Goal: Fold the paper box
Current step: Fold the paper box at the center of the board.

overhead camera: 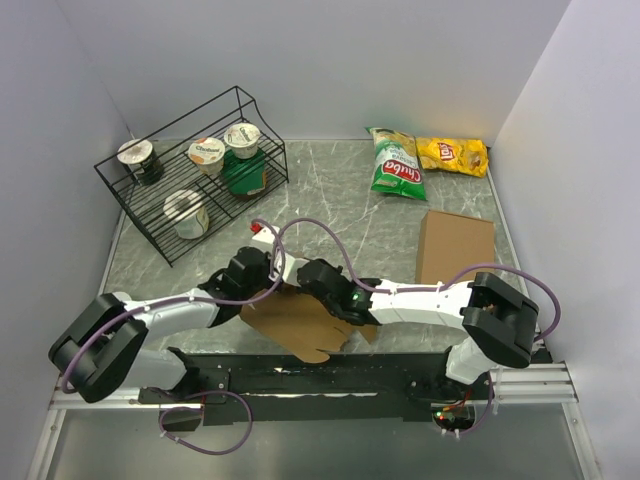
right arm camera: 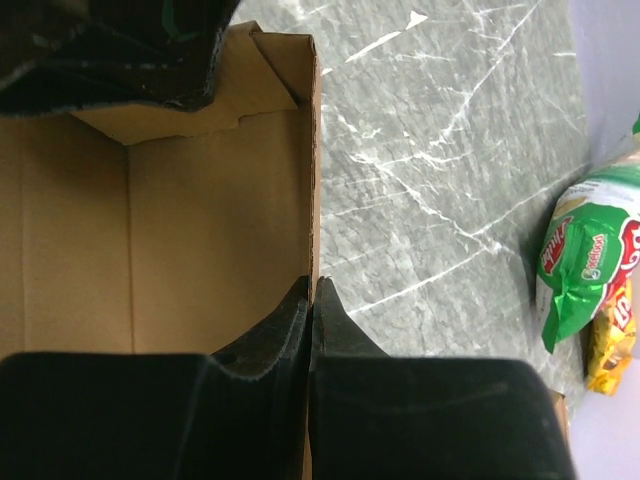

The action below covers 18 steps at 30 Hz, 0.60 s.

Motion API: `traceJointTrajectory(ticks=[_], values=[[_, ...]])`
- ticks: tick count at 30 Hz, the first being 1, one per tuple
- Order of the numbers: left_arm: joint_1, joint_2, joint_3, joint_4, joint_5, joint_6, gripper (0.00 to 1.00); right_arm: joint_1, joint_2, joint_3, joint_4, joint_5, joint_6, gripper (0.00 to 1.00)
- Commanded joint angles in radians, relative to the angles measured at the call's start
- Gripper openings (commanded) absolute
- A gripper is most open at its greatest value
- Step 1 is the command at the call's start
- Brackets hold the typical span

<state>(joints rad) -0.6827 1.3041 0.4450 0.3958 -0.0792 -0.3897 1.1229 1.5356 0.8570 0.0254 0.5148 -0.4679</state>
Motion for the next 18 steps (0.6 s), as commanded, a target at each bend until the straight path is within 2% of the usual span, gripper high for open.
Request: traceJointTrajectory(ticks=[1,12,18], values=[[-0.041,-0.022,0.043,-0.115,-0.286,0.005,0.01,0.025,-0.002,0.01,-0.042,0.002,0.043,0.0],[-0.141,0.061,0.136,-0.212,-0.445,-0.008,0.01,0.025,-0.032,-0.036,-0.061,0.047,0.041,0.0],[-0.155,0.078,0.13,-0.192,-0.4,-0.018,0.01,0.025,-0.038,-0.059,-0.035,0.062,0.057,0.0]])
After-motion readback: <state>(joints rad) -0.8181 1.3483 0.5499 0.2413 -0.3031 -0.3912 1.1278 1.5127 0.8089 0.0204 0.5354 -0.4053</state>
